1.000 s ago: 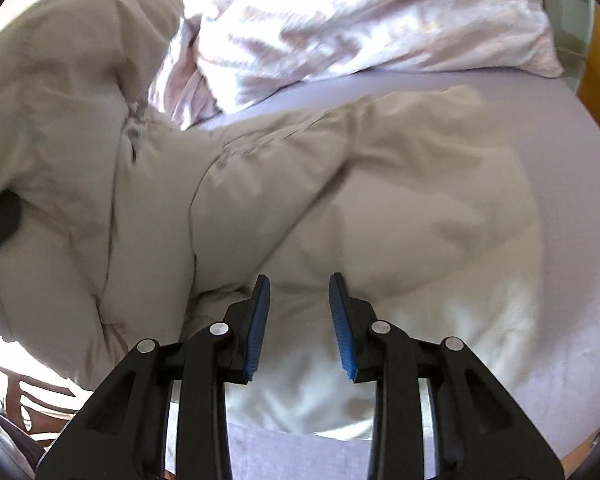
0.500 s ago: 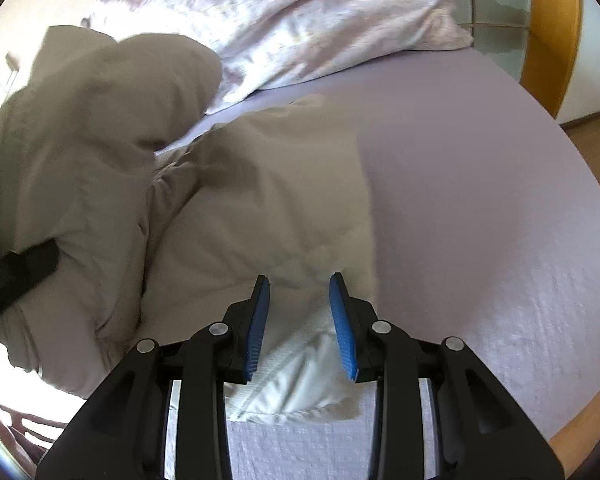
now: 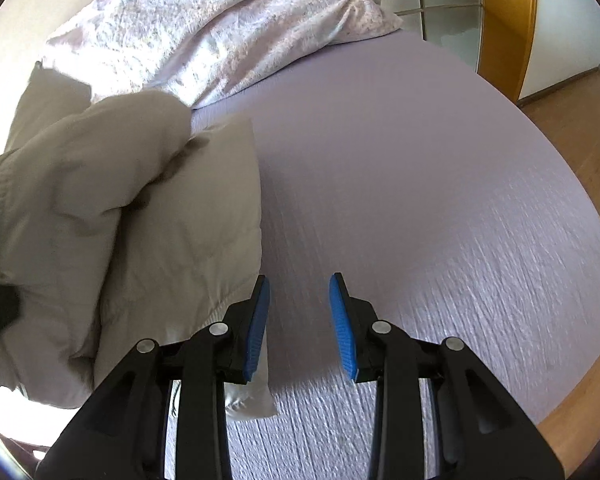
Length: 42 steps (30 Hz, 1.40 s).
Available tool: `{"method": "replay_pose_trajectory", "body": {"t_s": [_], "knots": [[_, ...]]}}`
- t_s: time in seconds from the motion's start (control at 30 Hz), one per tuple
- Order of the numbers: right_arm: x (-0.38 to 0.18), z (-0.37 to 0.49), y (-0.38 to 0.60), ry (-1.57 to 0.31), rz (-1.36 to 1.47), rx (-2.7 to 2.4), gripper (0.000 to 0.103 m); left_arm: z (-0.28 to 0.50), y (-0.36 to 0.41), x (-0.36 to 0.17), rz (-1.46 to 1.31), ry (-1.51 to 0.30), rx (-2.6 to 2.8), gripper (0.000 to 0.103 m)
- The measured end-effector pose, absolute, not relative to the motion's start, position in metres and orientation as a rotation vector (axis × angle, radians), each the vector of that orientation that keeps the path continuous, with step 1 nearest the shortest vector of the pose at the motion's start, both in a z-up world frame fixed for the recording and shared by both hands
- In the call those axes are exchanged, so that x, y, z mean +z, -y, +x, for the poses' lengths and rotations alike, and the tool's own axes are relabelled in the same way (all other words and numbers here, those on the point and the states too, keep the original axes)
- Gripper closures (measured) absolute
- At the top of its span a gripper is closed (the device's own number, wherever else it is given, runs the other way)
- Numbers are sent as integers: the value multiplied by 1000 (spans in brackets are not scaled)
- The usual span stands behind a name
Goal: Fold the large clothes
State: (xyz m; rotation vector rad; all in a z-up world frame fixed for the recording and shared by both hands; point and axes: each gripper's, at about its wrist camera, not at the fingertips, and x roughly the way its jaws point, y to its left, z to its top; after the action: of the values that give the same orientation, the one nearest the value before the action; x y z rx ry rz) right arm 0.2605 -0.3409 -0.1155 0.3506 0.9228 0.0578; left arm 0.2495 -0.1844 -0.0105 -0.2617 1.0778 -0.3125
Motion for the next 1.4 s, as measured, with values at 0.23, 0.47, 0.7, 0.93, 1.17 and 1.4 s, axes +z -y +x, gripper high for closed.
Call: {"method": "replay_pose_trajectory", "body": {"t_s": [0.23, 0.47, 0.7, 0.93, 1.17, 1.4], "knots": [[-110, 262, 340, -915, 362, 55, 70, 252, 164, 23, -259, -1010, -278, 36], [-109, 268, 340, -910, 371, 45, 70, 256, 133, 42, -346, -985, -267, 36], [-111, 272, 339, -919, 372, 43, 70, 259, 116, 71, -330, -922, -245, 33], [-108, 273, 335, -911, 365, 44, 70, 270, 95, 66, -313, -935, -167, 33], [-111, 272, 335, -917, 366, 41, 70, 279, 79, 47, -310, -972, -107, 33], [-113, 271, 339, -916, 368, 31, 70, 291, 58, 16, -308, -1025, -3, 33]]}}
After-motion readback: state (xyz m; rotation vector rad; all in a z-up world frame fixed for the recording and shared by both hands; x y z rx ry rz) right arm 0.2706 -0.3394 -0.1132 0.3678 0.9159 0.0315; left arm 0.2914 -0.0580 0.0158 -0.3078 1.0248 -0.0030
